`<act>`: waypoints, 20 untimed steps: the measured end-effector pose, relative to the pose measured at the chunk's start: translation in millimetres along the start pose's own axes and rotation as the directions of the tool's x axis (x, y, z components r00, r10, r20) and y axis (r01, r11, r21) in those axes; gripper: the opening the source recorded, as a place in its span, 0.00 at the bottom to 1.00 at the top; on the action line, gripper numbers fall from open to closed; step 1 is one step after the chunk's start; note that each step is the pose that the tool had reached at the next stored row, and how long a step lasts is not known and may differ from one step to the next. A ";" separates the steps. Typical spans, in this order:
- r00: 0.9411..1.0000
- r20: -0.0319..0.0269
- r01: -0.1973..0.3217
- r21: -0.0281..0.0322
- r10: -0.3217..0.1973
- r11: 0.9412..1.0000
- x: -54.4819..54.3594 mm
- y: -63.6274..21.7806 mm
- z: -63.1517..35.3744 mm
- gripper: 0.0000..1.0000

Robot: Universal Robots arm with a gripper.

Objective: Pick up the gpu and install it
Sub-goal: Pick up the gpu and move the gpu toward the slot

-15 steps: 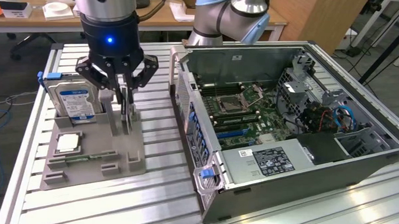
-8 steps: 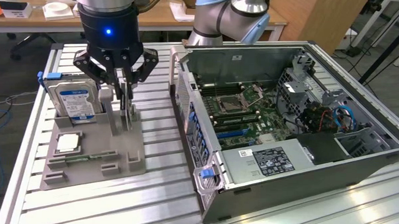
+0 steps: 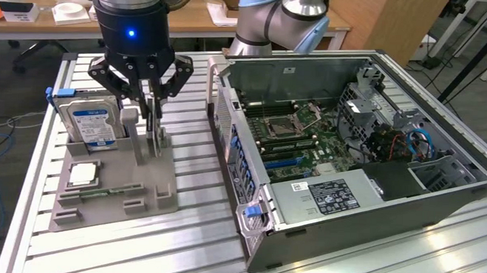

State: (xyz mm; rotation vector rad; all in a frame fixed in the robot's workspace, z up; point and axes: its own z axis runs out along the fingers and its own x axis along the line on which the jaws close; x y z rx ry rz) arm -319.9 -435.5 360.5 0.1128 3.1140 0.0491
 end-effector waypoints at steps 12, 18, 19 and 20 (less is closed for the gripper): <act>1.000 0.000 0.000 0.000 0.000 1.000 -0.2 0.3 -9.4 0.26; 1.000 0.000 0.000 0.000 0.000 1.000 -0.3 0.5 -14.1 0.26; 1.000 0.000 0.000 0.000 0.000 1.000 -0.4 0.5 -15.1 0.26; 1.000 0.000 0.000 0.000 0.000 1.000 -0.4 0.5 -16.0 0.26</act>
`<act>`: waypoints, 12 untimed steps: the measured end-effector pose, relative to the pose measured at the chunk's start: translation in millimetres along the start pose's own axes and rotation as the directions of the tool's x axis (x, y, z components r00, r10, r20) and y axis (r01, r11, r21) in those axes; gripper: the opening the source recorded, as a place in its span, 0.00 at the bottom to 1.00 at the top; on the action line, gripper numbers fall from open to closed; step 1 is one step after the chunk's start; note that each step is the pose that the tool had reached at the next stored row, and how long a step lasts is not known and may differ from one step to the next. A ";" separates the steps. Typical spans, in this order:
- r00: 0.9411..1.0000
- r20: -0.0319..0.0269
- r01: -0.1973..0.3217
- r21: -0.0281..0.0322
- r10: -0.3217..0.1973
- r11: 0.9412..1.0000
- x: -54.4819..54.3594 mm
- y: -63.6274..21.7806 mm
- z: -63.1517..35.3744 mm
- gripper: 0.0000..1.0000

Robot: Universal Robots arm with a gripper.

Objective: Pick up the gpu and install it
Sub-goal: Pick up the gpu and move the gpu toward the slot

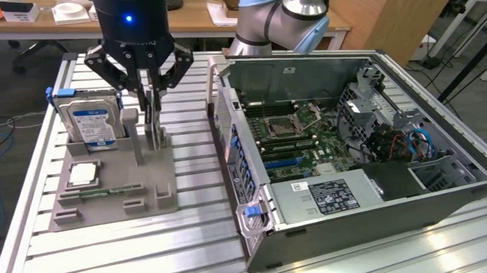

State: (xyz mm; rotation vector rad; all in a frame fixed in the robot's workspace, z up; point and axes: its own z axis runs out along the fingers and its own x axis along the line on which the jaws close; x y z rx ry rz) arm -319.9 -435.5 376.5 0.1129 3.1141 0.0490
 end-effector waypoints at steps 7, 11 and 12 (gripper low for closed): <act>1.000 0.000 0.000 0.000 0.000 1.000 -0.1 0.2 -5.5 0.26; 1.000 0.000 0.000 0.000 0.000 1.000 -0.2 0.3 -8.6 0.26; 1.000 0.000 0.000 0.000 0.000 1.000 -0.2 0.3 -9.3 0.26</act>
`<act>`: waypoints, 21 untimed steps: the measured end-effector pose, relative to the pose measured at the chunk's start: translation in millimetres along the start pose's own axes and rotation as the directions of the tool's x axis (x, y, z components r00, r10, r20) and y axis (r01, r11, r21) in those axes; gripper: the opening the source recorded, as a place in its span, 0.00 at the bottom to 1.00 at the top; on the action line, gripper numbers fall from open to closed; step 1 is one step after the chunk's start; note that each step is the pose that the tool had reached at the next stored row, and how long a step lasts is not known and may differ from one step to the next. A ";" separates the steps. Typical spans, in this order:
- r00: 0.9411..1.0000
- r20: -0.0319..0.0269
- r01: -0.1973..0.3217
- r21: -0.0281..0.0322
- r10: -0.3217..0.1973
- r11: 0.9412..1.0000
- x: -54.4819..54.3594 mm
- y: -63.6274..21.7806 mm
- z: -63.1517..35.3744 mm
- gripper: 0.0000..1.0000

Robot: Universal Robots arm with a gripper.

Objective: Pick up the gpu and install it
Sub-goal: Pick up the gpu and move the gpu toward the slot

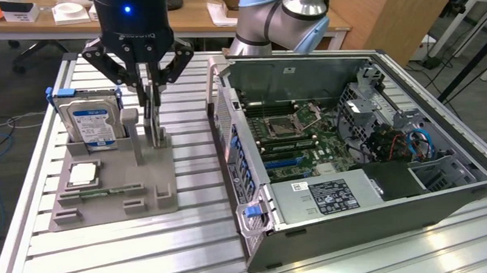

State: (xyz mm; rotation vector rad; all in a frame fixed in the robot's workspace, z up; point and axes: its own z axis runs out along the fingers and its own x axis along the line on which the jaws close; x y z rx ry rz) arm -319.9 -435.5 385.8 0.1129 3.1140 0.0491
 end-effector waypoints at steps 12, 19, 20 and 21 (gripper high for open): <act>1.000 0.000 0.000 0.000 0.000 1.000 -0.1 0.1 -3.2 0.26; 1.000 0.000 0.000 0.000 0.000 1.000 -0.2 0.2 -6.9 0.26; 1.000 0.000 0.000 0.000 0.000 1.000 -0.2 0.3 -8.0 0.26; 1.000 0.000 0.000 0.000 0.000 1.000 -0.2 0.3 -9.2 0.26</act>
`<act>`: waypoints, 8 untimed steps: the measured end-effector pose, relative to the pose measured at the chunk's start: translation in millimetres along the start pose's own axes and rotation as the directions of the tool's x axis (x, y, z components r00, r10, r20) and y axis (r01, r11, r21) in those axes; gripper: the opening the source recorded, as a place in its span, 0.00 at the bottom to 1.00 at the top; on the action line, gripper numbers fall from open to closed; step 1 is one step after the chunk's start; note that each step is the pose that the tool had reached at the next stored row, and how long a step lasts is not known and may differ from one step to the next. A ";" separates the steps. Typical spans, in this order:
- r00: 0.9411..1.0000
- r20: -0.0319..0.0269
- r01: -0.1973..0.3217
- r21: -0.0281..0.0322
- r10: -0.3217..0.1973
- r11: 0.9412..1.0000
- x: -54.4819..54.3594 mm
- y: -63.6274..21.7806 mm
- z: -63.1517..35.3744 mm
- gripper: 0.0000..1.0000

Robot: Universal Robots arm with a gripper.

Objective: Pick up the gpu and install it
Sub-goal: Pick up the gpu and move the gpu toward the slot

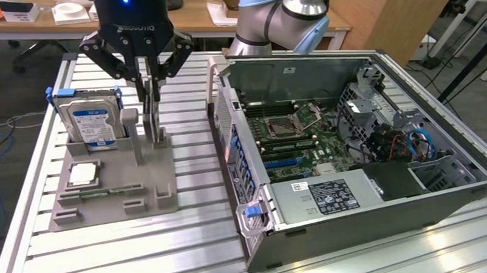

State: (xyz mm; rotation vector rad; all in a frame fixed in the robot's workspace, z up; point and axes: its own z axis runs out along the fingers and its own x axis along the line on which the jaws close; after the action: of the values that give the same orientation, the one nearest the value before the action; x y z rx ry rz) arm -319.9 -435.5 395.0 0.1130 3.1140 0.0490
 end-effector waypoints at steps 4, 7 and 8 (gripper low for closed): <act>1.000 0.000 0.000 0.000 0.000 1.000 -0.1 0.2 -5.7 0.26; 1.000 0.000 0.000 0.000 0.000 1.000 -0.2 0.3 -10.1 0.26; 1.000 0.000 0.000 0.000 0.000 1.000 -0.3 0.4 -11.7 0.26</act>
State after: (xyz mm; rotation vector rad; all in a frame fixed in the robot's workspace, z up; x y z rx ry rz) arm -319.9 -435.5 406.7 0.1130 3.1140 0.0491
